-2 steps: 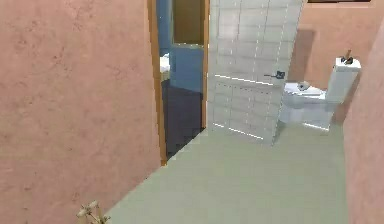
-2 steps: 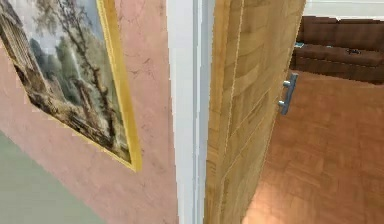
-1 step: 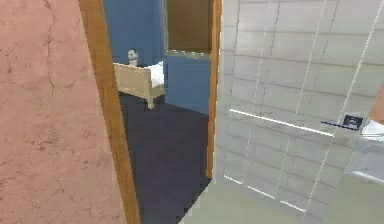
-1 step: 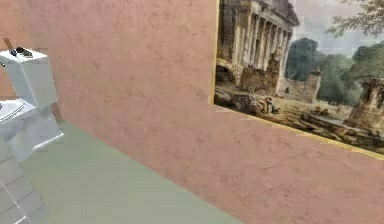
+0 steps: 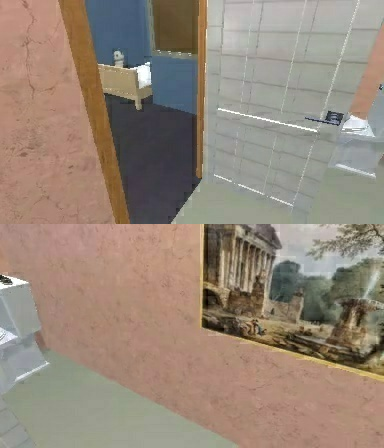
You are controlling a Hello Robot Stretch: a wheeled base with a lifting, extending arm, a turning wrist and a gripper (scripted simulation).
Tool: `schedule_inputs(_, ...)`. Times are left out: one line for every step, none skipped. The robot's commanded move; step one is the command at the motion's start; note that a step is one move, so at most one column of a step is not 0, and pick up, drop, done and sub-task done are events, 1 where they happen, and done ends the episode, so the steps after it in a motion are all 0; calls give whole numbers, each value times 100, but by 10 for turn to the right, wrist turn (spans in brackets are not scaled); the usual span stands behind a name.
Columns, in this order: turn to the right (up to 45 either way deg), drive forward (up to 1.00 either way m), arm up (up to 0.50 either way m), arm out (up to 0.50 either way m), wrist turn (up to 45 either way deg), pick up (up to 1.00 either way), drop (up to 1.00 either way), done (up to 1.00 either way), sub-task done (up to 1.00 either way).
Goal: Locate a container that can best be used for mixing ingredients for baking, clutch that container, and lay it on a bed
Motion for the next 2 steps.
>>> schedule_inputs(0,55,0,0,0,0,0,0,0)
schedule_inputs(-270,0,0,0,0,0,0,0,0)
